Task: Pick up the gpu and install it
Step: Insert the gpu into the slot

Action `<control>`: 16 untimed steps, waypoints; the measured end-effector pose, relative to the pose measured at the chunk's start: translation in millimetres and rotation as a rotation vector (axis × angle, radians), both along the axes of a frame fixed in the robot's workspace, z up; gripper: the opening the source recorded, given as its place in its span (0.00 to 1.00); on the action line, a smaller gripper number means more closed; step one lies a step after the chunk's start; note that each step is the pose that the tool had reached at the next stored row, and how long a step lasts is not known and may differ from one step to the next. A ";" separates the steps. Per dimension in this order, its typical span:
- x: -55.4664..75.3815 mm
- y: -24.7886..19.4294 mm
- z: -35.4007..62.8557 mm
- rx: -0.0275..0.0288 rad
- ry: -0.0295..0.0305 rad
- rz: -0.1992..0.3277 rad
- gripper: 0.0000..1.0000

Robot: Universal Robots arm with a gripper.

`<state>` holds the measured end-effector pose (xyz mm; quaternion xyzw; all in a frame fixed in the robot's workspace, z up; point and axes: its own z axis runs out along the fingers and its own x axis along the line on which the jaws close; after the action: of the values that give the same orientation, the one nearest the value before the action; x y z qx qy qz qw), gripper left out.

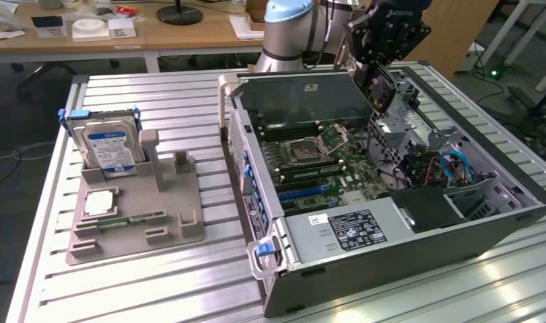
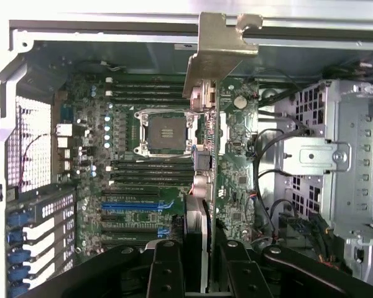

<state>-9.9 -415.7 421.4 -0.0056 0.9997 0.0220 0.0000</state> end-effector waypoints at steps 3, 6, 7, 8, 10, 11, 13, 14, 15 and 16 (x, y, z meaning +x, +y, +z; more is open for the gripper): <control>0.0 0.0 0.0 0.0000 0.0000 0.054 0.27; 0.0 0.0 0.0 0.0001 0.0000 0.108 0.27; 0.0 0.0 0.0 0.0001 0.0000 0.126 0.27; 0.0 0.0 0.0 0.0001 0.0000 0.145 0.27; 0.0 0.0 0.0 0.0000 0.0001 0.180 0.27; 0.0 0.0 0.0 0.0000 0.0000 0.197 0.27; 0.0 0.0 0.0 -0.0002 0.0000 0.231 0.27; 0.0 0.0 0.0 -0.0002 0.0001 0.248 0.27; 0.0 0.0 0.0 -0.0004 0.0000 0.264 0.27; 0.0 0.0 -0.1 -0.0004 0.0001 0.281 0.27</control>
<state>-9.9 -415.7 421.3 -0.1454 0.9891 0.0216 -0.0031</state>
